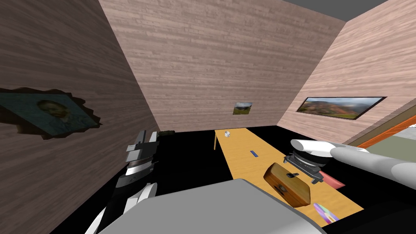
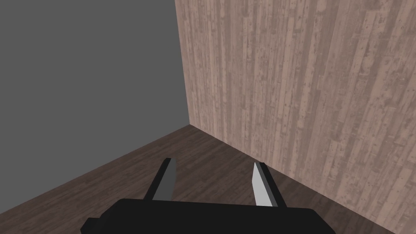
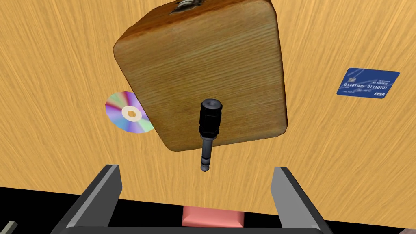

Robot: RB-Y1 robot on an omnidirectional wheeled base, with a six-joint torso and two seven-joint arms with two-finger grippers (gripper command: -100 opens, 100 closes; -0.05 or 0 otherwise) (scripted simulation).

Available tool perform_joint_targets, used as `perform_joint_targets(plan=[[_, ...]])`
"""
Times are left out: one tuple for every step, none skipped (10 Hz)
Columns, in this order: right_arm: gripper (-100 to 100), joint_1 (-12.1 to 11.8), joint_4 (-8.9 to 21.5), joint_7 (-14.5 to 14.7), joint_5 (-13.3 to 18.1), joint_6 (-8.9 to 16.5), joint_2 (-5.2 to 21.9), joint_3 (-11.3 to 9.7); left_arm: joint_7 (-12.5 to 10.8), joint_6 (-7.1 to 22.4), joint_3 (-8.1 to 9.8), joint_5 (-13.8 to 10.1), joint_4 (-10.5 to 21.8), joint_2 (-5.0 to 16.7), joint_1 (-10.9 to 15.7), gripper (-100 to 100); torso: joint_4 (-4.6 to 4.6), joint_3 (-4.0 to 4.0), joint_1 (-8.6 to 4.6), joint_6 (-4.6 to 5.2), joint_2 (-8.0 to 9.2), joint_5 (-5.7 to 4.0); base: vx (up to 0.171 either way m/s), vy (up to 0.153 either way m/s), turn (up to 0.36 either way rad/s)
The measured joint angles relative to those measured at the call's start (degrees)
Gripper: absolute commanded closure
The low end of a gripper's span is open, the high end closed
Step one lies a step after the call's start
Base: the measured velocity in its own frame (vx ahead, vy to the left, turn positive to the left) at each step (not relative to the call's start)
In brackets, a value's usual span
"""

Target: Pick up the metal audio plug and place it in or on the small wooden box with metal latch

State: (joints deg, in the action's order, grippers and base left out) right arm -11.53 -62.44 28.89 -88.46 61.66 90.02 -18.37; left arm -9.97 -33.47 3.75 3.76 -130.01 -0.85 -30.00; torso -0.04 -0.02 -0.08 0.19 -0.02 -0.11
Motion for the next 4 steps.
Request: perform_joint_targets(plan=[[0, 0.00, 0.00, 0.00, 0.00, 0.00, 0.00, 0.00, 0.00, 0.00, 0.00, 0.00, 0.00, 0.00, 0.00, 0, -0.01, -0.03, 0.00, 0.00, -0.04, 0.00, 0.000, 0.000, 0.000], [0, 0.00, 0.00, 0.00, 0.00, 0.00, 0.00, 0.00, 0.00, 0.00, 0.00, 0.00, 0.00, 0.00, 0.00, 0, -0.02, -0.04, -0.01, 0.00, -0.06, 0.00, 0.000, 0.000, 0.000], [0, 0.00, 0.00, 0.00, 0.00, 0.00, 0.00, 0.00, 0.00, 0.00, 0.00, 0.00, 0.00, 0.00, 0.00, 0, -0.02, -0.04, -0.01, 0.00, -0.07, 0.00, 0.000, 0.000, 0.000], [0, 0.00, 0.00, 0.00, 0.00, 0.00, 0.00, 0.00, 0.00, 0.00, 0.00, 0.00, 0.00, 0.00, 0.00, 0, -0.02, -0.05, -0.01, -0.01, -0.08, 0.00, 0.000, 0.000, 0.000]])
